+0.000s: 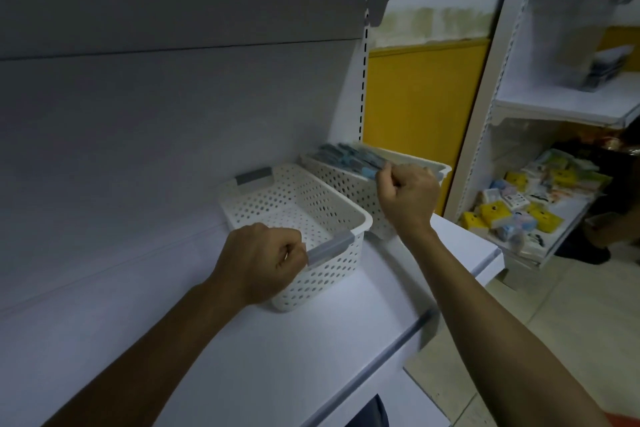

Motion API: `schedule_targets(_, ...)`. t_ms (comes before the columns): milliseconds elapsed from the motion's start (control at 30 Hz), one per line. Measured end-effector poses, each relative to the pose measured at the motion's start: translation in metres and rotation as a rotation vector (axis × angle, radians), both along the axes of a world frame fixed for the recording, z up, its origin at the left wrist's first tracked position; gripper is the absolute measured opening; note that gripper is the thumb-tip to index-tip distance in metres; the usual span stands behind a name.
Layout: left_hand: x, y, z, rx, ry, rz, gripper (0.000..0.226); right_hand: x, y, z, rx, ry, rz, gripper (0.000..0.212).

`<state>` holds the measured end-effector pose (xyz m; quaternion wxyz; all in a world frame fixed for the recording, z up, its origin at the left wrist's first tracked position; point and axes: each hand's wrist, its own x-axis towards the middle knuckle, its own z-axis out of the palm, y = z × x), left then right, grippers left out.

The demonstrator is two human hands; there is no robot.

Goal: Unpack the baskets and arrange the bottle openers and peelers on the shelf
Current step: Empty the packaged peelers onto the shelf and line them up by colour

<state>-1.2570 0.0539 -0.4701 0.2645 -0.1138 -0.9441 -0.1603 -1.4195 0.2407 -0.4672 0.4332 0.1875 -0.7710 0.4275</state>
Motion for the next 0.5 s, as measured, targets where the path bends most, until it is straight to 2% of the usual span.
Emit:
schedule_targets(200, 0.001, 0.002, 0.005, 0.026, -0.043, -0.046, 0.029, 0.003, -0.01, 0.037, -0.021, 0.233, 0.002, 0.039)
schedule_targets(367, -0.003, 0.0, 0.002, -0.002, -0.022, -0.024, 0.045, 0.01, -0.01, 0.047, -0.029, 0.41, -0.026, 0.04)
schedule_targets(500, -0.004, 0.0, 0.002, 0.017, -0.042, -0.037, 0.037, 0.021, -0.012, 0.073, -0.038, 0.539, -0.026, 0.039)
